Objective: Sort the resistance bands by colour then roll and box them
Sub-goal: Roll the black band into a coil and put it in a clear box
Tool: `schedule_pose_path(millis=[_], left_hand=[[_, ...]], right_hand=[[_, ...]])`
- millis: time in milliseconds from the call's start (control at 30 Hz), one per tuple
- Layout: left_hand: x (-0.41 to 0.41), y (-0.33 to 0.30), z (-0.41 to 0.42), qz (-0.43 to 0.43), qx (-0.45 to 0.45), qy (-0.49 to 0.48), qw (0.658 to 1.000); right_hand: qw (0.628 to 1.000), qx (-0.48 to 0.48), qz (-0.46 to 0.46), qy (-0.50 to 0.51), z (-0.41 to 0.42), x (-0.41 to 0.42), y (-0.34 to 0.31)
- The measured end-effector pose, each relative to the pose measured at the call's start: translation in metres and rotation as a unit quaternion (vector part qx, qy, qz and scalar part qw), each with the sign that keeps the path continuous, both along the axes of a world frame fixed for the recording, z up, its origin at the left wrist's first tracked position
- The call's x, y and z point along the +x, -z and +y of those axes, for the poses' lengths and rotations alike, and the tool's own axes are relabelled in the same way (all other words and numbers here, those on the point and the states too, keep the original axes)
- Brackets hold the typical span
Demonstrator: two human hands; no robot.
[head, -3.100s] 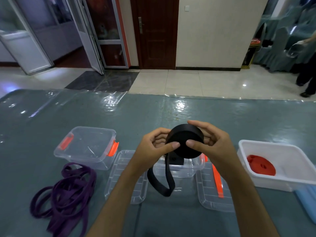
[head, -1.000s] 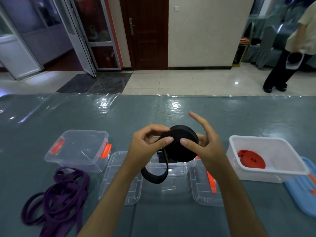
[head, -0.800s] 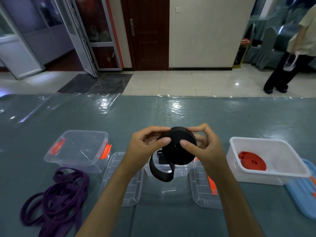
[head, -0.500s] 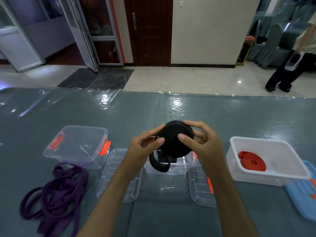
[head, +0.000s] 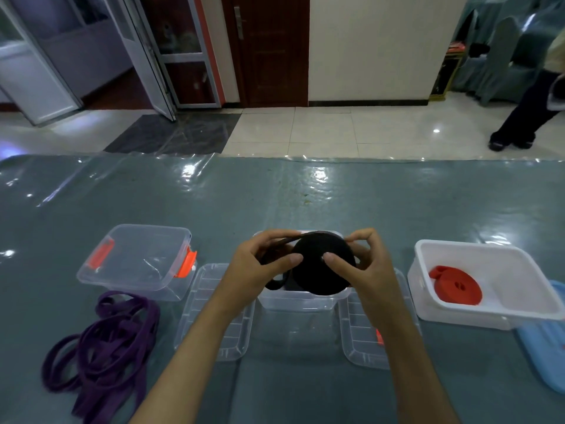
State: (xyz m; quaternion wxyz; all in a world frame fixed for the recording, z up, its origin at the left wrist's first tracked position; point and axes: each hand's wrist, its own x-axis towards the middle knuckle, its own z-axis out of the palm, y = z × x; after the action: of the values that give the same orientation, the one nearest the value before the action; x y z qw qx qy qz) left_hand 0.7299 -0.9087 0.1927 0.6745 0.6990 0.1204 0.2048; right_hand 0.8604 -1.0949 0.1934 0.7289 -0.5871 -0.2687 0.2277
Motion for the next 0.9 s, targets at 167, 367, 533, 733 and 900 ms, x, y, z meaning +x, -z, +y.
schedule_pose_path(millis=[167, 367, 533, 733, 900], left_hand=[[-0.002, 0.009, -0.013, 0.003, -0.063, -0.068, 0.996], [-0.010, 0.023, -0.014, 0.006, -0.098, -0.143, 0.985], [-0.027, 0.042, -0.001, -0.015, -0.209, -0.055, 0.976], [-0.035, 0.050, 0.026, 0.001, -0.213, -0.057, 0.975], [-0.029, 0.057, 0.026, -0.012, -0.284, -0.156, 0.946]], right_hand=[[0.997, -0.025, -0.075, 0.004, 0.003, 0.003, 0.001], [0.996, -0.002, -0.055, 0.073, 0.026, -0.021, 0.014], [0.990, -0.002, 0.014, 0.143, 0.049, -0.041, 0.024], [0.971, 0.006, 0.109, 0.215, 0.086, -0.065, 0.038], [0.953, 0.021, 0.132, 0.270, 0.113, -0.071, 0.048]])
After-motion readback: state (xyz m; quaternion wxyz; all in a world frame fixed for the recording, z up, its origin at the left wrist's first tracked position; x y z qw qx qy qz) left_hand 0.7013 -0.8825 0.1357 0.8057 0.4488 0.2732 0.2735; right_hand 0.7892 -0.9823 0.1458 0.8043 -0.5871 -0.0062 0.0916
